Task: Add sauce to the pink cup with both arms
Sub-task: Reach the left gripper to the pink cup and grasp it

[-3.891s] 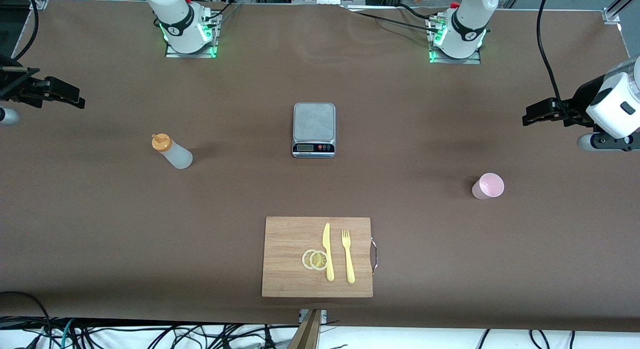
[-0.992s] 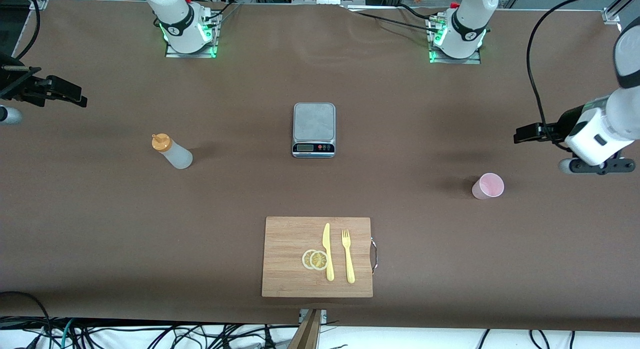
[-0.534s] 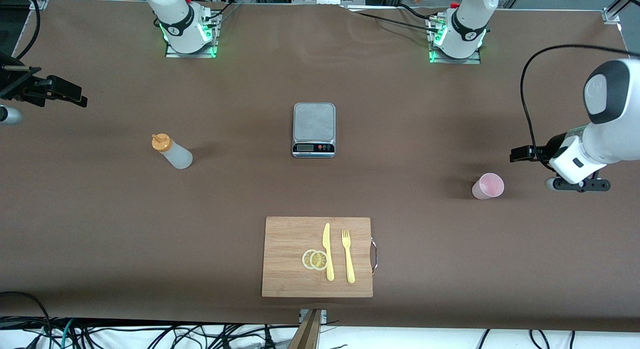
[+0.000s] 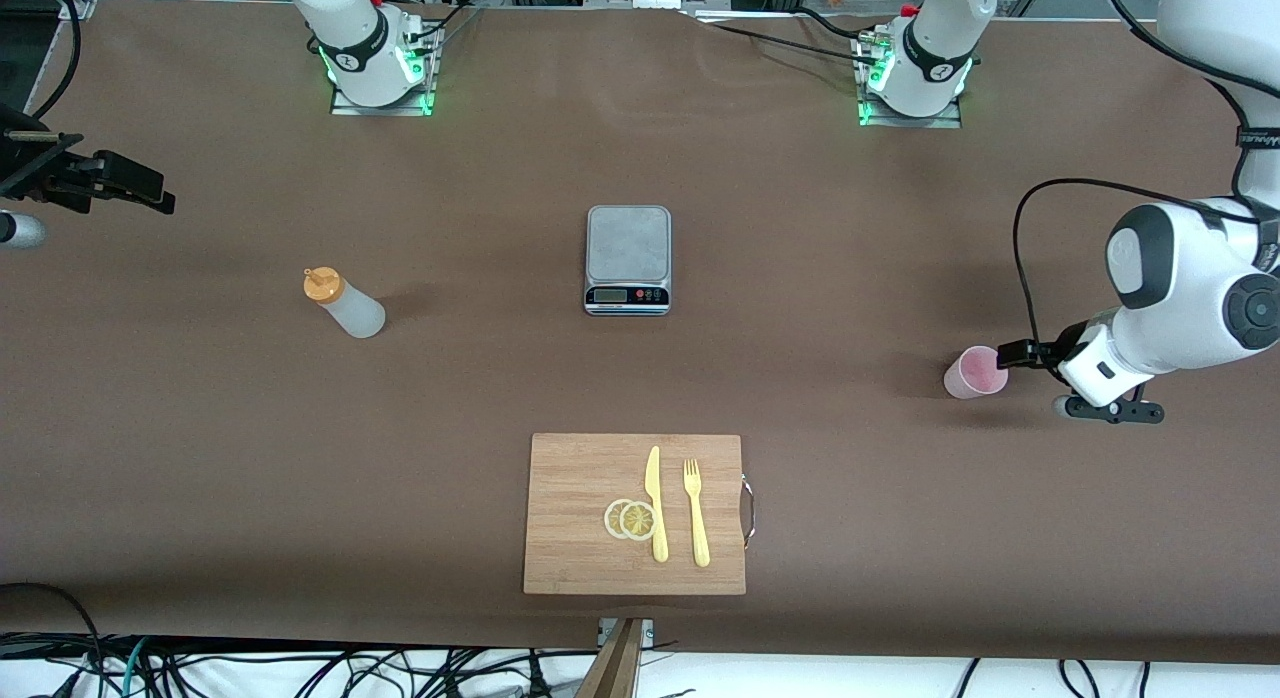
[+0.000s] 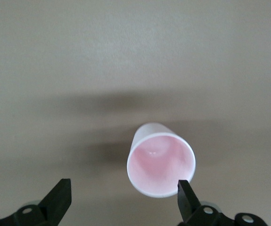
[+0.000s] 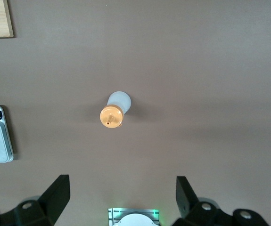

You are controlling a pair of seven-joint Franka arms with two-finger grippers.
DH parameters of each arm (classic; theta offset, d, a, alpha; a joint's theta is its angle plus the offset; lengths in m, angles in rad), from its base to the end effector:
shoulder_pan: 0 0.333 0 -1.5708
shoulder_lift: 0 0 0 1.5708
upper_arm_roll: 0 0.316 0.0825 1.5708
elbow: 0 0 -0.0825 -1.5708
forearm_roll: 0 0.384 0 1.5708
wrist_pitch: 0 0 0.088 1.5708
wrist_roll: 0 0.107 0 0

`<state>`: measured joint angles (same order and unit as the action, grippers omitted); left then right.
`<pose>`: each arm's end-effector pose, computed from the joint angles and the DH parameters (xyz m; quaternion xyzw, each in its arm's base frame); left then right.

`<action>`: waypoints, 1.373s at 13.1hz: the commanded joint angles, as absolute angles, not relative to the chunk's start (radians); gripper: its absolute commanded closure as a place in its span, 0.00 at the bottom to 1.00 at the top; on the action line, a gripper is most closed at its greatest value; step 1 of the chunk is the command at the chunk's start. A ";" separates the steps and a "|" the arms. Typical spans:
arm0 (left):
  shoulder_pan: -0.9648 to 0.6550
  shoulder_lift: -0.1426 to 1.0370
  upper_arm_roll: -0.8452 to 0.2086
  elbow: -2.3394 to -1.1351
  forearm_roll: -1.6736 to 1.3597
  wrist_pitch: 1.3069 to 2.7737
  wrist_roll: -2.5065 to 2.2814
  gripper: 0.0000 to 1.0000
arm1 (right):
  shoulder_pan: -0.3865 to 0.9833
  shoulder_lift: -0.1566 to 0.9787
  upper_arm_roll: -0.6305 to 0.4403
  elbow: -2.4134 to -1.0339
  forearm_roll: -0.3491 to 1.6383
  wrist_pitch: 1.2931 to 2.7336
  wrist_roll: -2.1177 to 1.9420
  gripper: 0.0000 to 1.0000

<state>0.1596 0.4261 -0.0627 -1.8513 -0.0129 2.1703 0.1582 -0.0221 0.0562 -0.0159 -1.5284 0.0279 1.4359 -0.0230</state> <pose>0.6243 0.0625 0.2848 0.9981 -0.0246 -0.0504 0.0248 0.5561 -0.0176 0.6022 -0.9971 0.0067 0.0738 0.0157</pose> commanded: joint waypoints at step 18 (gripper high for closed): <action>0.143 0.425 -0.049 -1.997 -0.011 2.350 0.115 1.00 | -0.021 0.052 -0.015 -1.514 0.041 1.417 -0.015 0.01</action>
<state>0.1529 0.4337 -0.0522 -1.9843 -0.0130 2.3387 0.1402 -0.0221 0.0562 -0.0159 -1.5284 0.0283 1.4351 -0.0230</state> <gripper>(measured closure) 0.731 0.004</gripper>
